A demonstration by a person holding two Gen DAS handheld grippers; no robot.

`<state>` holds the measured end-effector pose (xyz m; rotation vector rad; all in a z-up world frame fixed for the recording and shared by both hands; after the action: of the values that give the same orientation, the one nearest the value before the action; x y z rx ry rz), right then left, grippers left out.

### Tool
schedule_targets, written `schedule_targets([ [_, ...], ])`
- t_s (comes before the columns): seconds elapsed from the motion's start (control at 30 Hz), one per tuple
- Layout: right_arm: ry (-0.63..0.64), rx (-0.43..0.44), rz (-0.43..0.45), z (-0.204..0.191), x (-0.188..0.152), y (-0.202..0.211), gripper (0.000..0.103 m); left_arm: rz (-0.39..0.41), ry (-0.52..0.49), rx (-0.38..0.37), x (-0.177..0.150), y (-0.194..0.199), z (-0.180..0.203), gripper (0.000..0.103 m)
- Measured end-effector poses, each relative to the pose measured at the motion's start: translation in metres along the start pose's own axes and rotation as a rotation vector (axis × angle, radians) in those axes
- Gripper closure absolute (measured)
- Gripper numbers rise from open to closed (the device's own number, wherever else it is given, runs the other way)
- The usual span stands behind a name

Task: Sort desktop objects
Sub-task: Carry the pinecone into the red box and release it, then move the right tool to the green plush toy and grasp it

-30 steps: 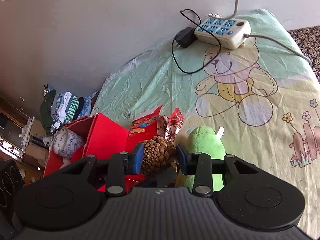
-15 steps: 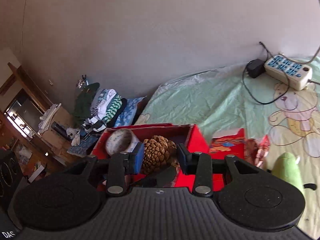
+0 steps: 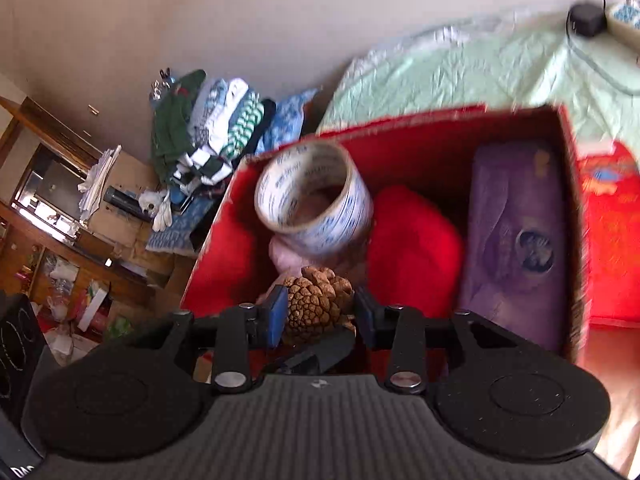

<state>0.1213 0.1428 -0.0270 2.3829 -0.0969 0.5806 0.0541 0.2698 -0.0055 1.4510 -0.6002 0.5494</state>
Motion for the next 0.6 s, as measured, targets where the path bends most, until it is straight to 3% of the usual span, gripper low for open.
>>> schedule_targets([
  [0.13,-0.060,0.016,-0.036,0.002,-0.012,-0.009,0.053,0.001,-0.018,-0.029,-0.005,0.002,-0.006,0.038],
  [0.6,-0.016,-0.015,0.133,-0.005,-0.019,0.041,0.053,0.063,0.020,-0.018,0.001,0.026,-0.023,0.032],
])
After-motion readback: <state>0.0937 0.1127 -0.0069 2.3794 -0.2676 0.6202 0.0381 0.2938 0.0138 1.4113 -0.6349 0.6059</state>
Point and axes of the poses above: each gripper's, at about its wrist camera, not at the fingertips, and y roughly against the way its jaws point, z to its right, x to its top, the point moved 3 cm from there along -y, roughly the way its jaws point, and after that the axes turned 6 degrees about x, right-handed, at the moved point
